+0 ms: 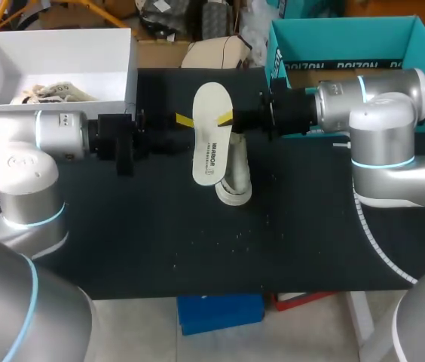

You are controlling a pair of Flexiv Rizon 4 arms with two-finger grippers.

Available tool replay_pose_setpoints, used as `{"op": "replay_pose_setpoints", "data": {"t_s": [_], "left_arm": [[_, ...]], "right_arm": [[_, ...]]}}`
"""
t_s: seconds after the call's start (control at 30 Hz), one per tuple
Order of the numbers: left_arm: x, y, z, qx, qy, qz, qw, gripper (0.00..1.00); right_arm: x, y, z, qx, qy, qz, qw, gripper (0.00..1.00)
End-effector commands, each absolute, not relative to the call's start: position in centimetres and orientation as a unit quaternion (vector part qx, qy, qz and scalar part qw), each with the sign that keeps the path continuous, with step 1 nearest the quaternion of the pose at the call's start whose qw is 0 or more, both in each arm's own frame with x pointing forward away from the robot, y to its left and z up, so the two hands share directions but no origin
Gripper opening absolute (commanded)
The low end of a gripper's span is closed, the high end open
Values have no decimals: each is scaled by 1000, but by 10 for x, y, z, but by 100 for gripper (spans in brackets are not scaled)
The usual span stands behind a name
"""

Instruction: Take the shoe out of the shoebox, open the shoe tongue, remove and reinsert the insole, then place the shoe into the shoebox

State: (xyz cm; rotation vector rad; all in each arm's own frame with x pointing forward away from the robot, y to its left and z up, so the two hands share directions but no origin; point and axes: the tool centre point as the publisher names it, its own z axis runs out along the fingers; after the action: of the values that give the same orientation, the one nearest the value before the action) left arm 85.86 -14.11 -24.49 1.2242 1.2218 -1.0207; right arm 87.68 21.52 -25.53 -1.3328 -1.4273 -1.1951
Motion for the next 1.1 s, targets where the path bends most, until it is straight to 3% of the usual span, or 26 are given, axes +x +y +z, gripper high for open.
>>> {"op": "replay_pose_setpoints", "data": {"t_s": [0.03, 0.13, 0.8, 1.0, 1.1], "left_arm": [[860, -153, -255, 500, 499, -440, 554, 49], [860, -155, -256, 490, 496, -443, 563, 44], [865, -175, -256, 470, 485, -451, 584, 40], [864, -178, -256, 484, 487, -439, 579, 33], [864, -178, -257, 488, 487, -436, 579, 35]], "right_arm": [[877, 216, -256, -531, -568, -476, 412, 0], [877, 216, -256, -531, -568, -476, 412, 0], [877, 216, -256, -531, -568, -476, 412, 0], [877, 216, -256, -531, -568, -476, 412, 0], [877, 216, -256, -531, -568, -476, 412, 0]]}}
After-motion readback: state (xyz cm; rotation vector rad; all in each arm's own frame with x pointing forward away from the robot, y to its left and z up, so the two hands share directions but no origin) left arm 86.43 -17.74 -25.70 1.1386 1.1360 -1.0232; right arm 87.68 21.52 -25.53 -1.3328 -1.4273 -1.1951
